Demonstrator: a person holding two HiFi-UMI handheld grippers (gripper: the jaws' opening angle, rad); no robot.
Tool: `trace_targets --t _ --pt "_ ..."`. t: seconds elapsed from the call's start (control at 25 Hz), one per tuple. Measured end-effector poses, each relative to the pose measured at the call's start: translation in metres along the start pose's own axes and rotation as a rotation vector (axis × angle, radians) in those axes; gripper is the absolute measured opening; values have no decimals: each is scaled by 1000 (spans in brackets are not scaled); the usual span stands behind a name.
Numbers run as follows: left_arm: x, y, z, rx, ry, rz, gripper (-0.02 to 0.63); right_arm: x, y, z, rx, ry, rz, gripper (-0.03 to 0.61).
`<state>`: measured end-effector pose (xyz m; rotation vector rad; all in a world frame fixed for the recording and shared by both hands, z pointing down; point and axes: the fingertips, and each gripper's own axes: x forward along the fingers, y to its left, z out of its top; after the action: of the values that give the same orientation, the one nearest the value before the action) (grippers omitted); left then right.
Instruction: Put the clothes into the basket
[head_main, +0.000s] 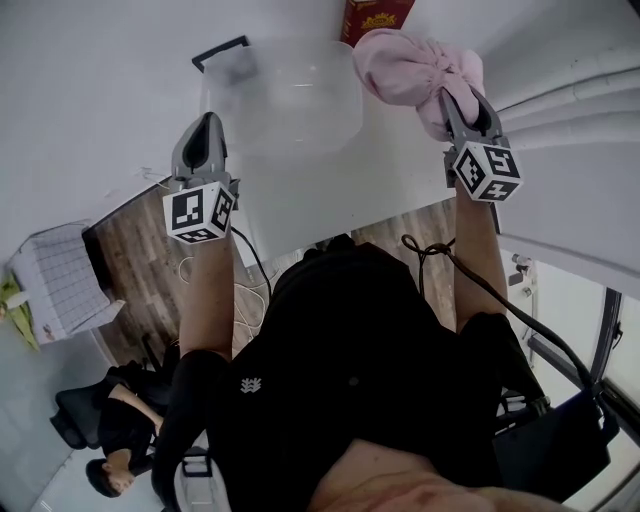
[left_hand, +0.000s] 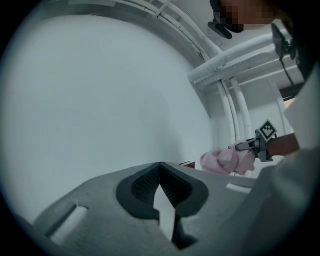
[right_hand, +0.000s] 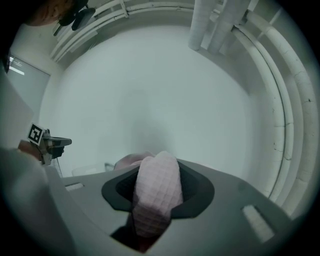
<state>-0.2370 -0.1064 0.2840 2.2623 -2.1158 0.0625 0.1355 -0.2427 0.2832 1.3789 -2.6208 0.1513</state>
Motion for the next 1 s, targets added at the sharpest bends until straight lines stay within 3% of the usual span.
trace_targets --t 0.48,1.0 --pt "-15 21 26 10 -64 75 0 23 31 29 -41 -42 89 137" --pt "-72 57 44 26 -81 192 0 47 106 57 -68 -80 240 135"
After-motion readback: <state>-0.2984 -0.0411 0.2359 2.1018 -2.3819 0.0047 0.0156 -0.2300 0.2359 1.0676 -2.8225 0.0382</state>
